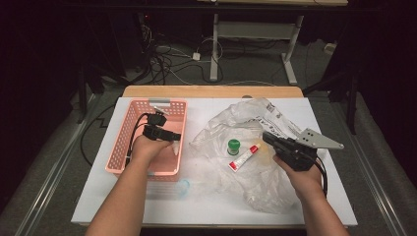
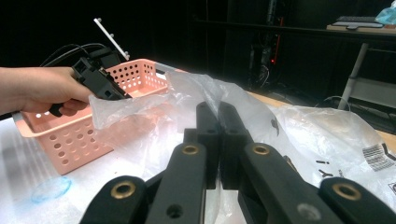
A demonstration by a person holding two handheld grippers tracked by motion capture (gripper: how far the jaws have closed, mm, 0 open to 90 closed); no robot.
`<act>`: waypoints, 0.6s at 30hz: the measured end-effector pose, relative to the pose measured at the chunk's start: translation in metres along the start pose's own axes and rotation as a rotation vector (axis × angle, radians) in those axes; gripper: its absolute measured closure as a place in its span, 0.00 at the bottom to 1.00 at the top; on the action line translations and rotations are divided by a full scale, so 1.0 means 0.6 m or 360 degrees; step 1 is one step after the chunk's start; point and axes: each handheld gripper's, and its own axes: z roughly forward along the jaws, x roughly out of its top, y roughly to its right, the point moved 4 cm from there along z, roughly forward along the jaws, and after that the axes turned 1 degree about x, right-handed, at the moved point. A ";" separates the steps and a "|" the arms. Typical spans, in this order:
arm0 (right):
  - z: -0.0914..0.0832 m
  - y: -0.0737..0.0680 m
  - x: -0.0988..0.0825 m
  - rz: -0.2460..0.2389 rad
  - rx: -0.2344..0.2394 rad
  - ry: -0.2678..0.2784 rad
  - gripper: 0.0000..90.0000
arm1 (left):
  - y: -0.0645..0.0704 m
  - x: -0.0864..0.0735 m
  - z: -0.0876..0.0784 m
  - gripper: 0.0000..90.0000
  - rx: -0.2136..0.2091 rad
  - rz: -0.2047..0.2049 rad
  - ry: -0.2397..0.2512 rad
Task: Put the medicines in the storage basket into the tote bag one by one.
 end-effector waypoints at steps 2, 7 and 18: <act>0.000 0.000 0.000 -0.0001 -0.0001 0.0000 1.00 | -0.001 -0.001 0.002 0.47 0.0006 0.0008 -0.0025; 0.000 0.000 0.000 0.0000 0.0000 0.0000 1.00 | 0.000 -0.004 0.006 0.51 0.0023 0.0017 -0.0081; 0.000 -0.002 0.001 0.0001 -0.0001 0.0000 1.00 | 0.008 -0.011 0.013 0.62 0.0158 0.0101 -0.0183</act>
